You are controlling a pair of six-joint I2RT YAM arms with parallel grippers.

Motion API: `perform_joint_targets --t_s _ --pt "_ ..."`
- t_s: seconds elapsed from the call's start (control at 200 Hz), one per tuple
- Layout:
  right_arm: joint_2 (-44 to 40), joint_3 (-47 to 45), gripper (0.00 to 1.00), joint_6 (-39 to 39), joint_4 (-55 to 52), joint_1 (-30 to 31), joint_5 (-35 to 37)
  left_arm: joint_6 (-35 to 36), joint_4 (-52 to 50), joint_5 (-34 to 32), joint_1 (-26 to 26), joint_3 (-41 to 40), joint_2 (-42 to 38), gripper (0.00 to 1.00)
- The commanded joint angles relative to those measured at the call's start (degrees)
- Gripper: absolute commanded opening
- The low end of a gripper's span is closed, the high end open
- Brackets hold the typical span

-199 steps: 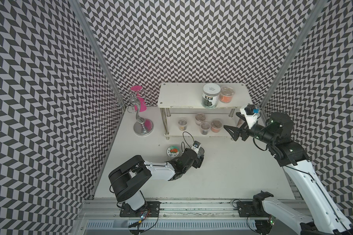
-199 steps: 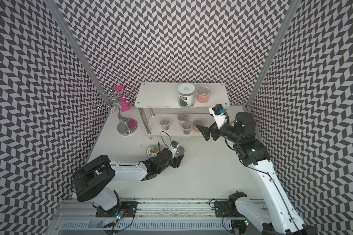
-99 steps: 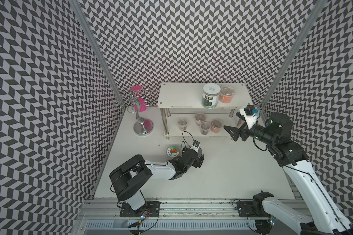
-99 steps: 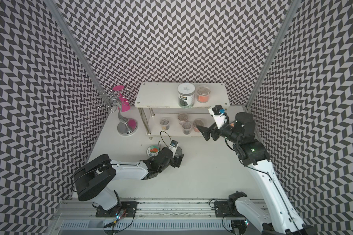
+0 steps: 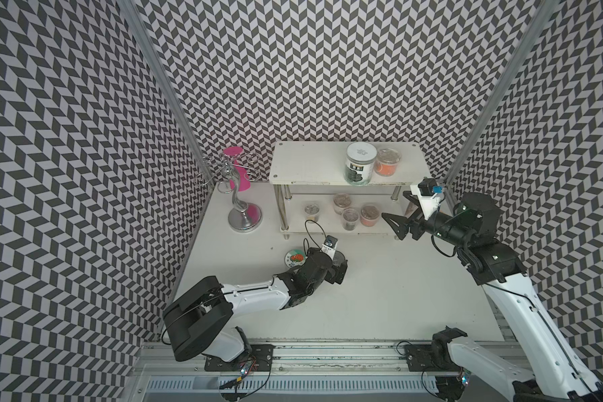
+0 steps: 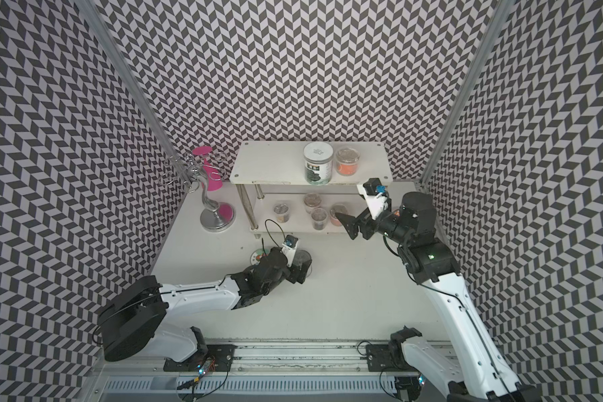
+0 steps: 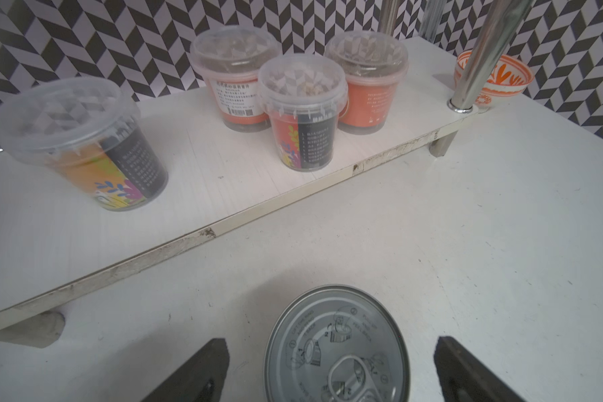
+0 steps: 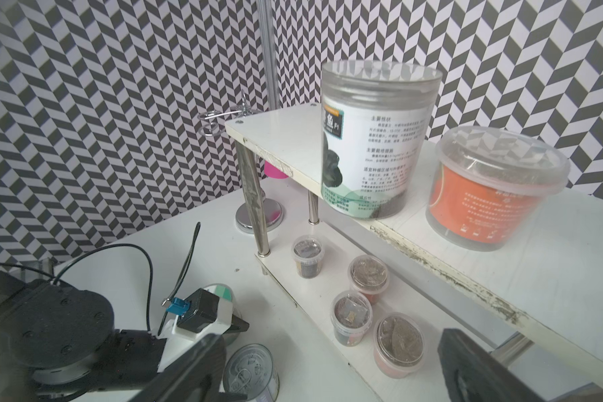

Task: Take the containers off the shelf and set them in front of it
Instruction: 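Place the container at the center of the board, then pick up a container from the shelf.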

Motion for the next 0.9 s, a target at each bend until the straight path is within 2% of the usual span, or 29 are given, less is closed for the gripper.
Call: perform_joint_targets --t_s 0.0,0.155,0.3,0.426,0.566,0.676,0.896 --pt "-0.3 0.12 1.0 5.98 9.38 0.34 -2.82 0.5 -6.03 1.48 0.14 1.98 -4.84 0.98" --pt "3.59 4.47 0.99 9.41 12.51 0.91 -5.3 1.22 -12.25 5.22 0.48 6.1 -10.99 1.0" --pt "9.32 11.14 1.0 8.24 10.5 2.89 -4.23 3.36 -15.24 11.94 1.71 9.89 -16.15 1.0" --pt "15.89 18.63 1.0 6.49 6.03 4.72 -0.04 4.98 -17.86 17.75 3.65 12.6 -18.27 1.0" --pt "21.97 25.19 1.0 5.53 3.79 6.93 7.05 6.64 -20.31 20.78 5.57 14.4 -19.91 1.0" --pt "25.6 28.75 0.99 4.57 3.53 8.27 9.84 6.4 -20.52 24.23 7.75 14.62 -21.51 1.0" --pt "31.49 33.66 1.0 3.59 2.91 10.25 16.08 6.39 -20.91 25.72 8.94 15.7 -22.86 1.0"
